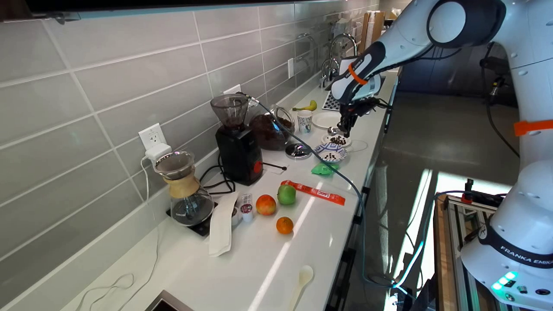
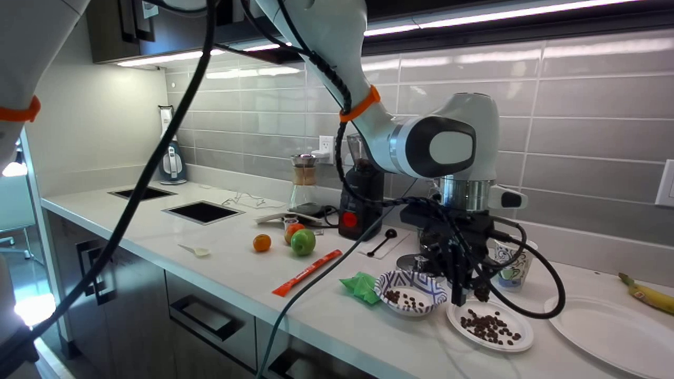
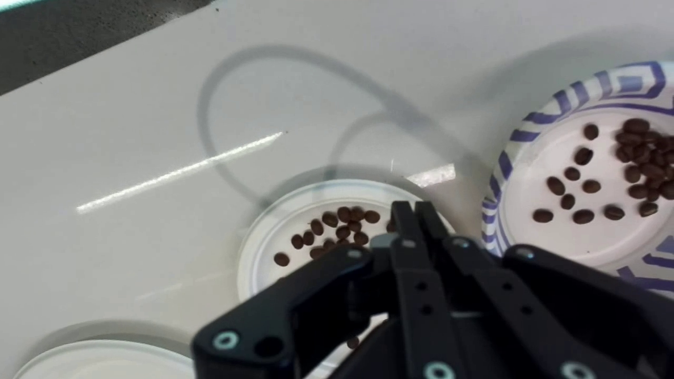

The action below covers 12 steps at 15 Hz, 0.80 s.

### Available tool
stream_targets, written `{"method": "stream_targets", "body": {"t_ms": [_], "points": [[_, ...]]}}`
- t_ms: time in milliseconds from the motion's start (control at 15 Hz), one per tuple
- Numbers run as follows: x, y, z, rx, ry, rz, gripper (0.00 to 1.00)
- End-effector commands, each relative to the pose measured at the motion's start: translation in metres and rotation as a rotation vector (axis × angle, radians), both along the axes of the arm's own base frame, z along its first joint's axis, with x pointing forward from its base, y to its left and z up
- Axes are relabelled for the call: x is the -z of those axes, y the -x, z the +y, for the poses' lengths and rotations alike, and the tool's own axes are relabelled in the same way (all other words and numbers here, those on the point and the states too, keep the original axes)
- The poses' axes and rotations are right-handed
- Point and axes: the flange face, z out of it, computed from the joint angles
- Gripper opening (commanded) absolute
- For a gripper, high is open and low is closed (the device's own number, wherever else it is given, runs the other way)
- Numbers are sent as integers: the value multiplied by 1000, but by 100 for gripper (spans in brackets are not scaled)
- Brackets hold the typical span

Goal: Use the silver ladle to put some of the coffee beans onto the small white plate

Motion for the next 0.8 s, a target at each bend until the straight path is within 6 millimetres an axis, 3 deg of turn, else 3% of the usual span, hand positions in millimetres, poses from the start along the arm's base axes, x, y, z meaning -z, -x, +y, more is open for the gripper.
{"method": "stream_targets", "body": {"t_ms": [0,733], "points": [[-6,13,-5,-10,-78,-34,1],[-10,32,-20,-47,-204,-103,1]]}}
